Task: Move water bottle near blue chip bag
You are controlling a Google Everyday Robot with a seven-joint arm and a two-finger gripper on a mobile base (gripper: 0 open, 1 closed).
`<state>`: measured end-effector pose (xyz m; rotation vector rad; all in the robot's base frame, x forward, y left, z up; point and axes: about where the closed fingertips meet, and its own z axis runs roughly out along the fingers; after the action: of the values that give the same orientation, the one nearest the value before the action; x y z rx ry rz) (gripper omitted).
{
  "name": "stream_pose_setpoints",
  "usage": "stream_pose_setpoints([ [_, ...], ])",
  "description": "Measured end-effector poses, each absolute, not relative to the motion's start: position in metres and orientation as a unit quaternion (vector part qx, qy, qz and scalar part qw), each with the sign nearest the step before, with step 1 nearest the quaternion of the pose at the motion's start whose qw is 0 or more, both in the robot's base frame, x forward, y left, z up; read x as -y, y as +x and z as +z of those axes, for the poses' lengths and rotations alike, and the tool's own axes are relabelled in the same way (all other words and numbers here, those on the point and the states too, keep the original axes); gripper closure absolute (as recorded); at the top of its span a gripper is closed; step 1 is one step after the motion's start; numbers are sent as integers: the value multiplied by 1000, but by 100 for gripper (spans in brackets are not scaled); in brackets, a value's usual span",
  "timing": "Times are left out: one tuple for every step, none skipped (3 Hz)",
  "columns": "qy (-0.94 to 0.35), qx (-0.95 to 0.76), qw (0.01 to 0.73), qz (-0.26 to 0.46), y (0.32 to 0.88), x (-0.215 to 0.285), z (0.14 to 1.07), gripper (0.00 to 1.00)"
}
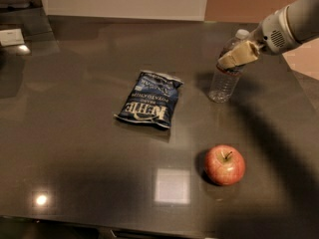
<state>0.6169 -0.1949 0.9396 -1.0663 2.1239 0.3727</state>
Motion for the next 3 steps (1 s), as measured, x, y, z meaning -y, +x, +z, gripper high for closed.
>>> stream_pose_setpoints([
  [-453, -808, 340, 161, 624, 156, 939, 100],
  [-484, -795, 323, 172, 627, 127, 939, 100],
  [-508, -783, 312, 177, 623, 108, 939, 100],
])
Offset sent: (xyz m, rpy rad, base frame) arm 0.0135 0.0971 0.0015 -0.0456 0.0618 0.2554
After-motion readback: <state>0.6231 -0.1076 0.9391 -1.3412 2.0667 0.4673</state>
